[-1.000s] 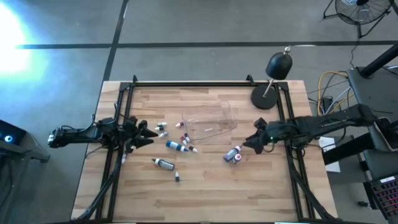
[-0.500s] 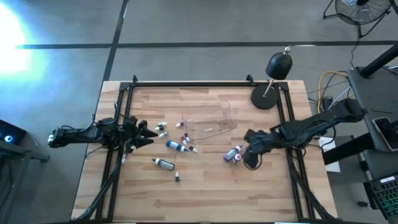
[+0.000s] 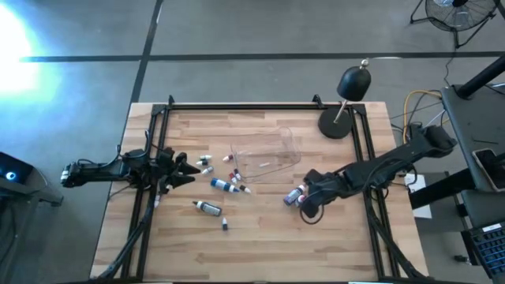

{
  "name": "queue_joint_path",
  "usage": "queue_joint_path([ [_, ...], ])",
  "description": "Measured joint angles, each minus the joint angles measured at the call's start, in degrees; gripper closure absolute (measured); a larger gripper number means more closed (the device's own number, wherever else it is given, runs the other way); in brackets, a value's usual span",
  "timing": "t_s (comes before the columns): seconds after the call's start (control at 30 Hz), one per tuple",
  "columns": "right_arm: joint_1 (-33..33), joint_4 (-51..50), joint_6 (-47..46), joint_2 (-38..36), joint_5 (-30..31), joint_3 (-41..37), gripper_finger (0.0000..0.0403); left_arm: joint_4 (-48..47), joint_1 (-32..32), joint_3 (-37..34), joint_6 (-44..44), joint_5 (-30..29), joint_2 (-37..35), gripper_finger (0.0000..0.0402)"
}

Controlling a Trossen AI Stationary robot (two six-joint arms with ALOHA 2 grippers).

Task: Pick & Place food coloring
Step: Put the large pink food coloring bottle into the transparent container

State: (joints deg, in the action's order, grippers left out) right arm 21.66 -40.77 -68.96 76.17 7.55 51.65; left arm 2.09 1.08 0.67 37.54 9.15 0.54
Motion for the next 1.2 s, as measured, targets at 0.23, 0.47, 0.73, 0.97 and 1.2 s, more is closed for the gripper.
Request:
queue_joint_path([
  [0.23, 0.1, -6.46, 0.33, 7.06, 1.12, 5.81, 0.009, 0.0, 0.01, 0.0, -0.02, -0.01, 0.0, 0.0205],
  [0.47, 0.07, -13.43, 3.17, 13.66, 3.06, 13.75, 0.0116, 0.0, 0.0, 0.0, -0.02, 0.0, -0.02, 0.0205],
  [0.73, 0.05, -17.75, 1.76, 17.7, 2.21, 18.53, 0.0137, 0.0, 0.02, 0.0, 0.0, 0.0, 0.0, 0.0205],
  [0.97, 0.07, -19.04, 1.11, 18.02, 0.77, 17.74, 0.0166, 0.0, 0.01, 0.0, -0.02, 0.0, 0.0, 0.0205],
  [1.2, 0.07, -18.66, 0.73, 17.96, 0.83, 18.04, 0.0198, 0.0, 0.02, 0.0, -0.01, -0.01, -0.02, 0.0205],
])
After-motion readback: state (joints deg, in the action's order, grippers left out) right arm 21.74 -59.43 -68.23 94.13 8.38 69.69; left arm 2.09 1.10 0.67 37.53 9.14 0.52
